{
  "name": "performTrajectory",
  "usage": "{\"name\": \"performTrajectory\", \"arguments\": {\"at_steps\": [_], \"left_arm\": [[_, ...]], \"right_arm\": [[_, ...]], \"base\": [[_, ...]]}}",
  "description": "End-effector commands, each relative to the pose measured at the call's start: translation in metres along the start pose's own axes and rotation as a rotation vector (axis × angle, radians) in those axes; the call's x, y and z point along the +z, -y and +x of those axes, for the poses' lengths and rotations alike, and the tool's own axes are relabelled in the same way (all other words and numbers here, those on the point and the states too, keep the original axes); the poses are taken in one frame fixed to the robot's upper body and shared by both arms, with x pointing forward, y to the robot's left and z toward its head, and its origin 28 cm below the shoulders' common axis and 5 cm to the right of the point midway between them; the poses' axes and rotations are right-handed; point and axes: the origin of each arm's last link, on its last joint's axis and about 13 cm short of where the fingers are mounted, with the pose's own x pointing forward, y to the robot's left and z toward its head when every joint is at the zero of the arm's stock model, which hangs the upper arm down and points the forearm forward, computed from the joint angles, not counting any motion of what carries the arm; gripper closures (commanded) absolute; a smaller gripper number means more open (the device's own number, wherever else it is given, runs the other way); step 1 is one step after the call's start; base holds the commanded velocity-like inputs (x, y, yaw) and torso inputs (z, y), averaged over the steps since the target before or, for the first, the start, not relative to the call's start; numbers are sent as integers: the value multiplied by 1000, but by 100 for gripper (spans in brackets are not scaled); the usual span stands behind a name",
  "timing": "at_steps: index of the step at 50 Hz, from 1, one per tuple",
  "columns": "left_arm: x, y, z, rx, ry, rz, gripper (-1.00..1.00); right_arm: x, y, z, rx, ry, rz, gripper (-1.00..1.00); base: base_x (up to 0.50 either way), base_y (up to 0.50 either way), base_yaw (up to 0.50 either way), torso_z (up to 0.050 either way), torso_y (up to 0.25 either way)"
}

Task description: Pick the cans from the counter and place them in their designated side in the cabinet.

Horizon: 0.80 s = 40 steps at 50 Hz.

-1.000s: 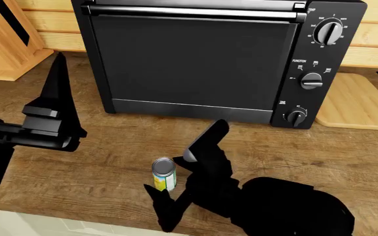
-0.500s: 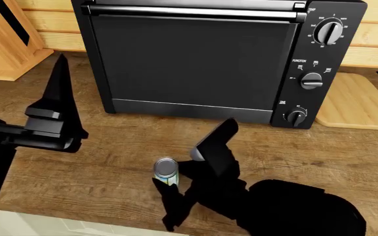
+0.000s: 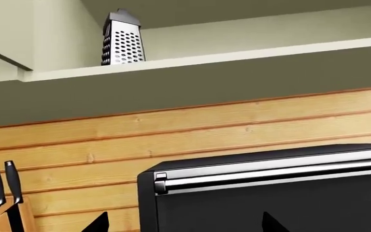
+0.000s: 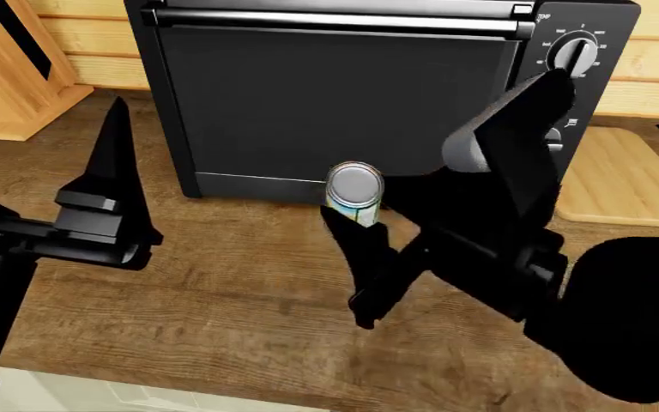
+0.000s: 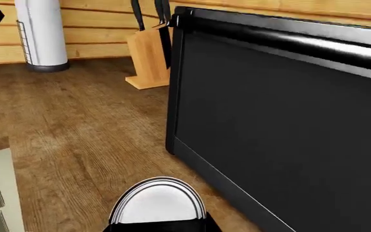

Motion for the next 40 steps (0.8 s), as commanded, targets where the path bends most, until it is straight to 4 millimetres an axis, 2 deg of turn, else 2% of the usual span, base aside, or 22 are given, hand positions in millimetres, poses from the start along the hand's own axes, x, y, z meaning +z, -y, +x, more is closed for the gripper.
{"name": "performTrajectory", "arguments": {"at_steps": [1,19,27,40], "left_arm": [[3,3,0,-11,7,-2,-100],[7,5,2,-13,17,-4,-100],[8,5,3,-13,19,-3,-100],[11,7,4,-18,23,1,-100]], "right_arm": [[56,12,-34,-161,168,-63,100],[134,24,-62,-287,381,-121,100],[158,26,-62,-312,437,-142,100],[210,30,-64,-402,505,-187,100]], "base": [[0,0,0,0,0],[0,0,0,0,1],[0,0,0,0,0],[0,0,0,1,1]]}}
